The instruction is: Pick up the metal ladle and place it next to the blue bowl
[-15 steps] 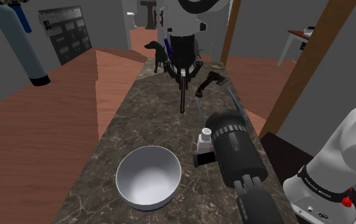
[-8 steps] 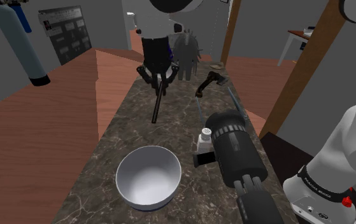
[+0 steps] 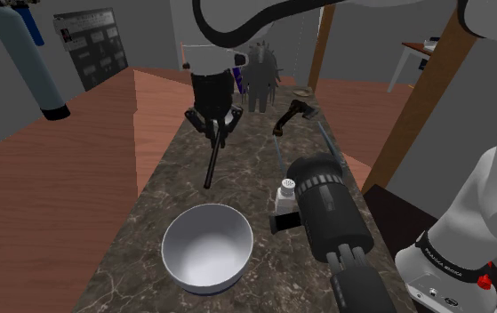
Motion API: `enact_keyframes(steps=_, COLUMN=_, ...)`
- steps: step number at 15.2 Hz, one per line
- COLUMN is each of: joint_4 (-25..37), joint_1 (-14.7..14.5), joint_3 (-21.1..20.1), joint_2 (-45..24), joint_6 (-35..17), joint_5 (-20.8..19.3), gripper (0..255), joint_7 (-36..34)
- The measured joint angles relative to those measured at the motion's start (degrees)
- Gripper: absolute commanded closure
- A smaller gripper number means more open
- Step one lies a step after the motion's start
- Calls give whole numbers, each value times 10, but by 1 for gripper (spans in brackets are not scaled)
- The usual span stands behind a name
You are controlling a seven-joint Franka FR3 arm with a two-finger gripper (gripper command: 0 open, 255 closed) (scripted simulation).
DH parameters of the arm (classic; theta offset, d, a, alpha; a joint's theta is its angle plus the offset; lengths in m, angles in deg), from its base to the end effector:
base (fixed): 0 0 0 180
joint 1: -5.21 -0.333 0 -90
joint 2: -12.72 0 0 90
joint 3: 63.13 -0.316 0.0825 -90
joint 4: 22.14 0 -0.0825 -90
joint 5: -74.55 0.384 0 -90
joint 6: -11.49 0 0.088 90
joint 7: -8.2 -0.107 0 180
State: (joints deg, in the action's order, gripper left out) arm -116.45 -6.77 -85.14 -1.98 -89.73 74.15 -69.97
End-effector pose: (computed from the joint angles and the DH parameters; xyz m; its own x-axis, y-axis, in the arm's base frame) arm 0.5255 0.3300 0.4632 0.7062 -0.6993 -0.1106 -0.6927 -0.7147 0.0964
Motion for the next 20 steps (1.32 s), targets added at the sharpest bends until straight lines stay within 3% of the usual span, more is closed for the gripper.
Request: enact_keyframes(steps=20, joint_4=-97, joint_1=-3, joint_3=7, joint_2=-47, joint_6=-140, joint_5=-17, gripper=255, joint_7=-1)
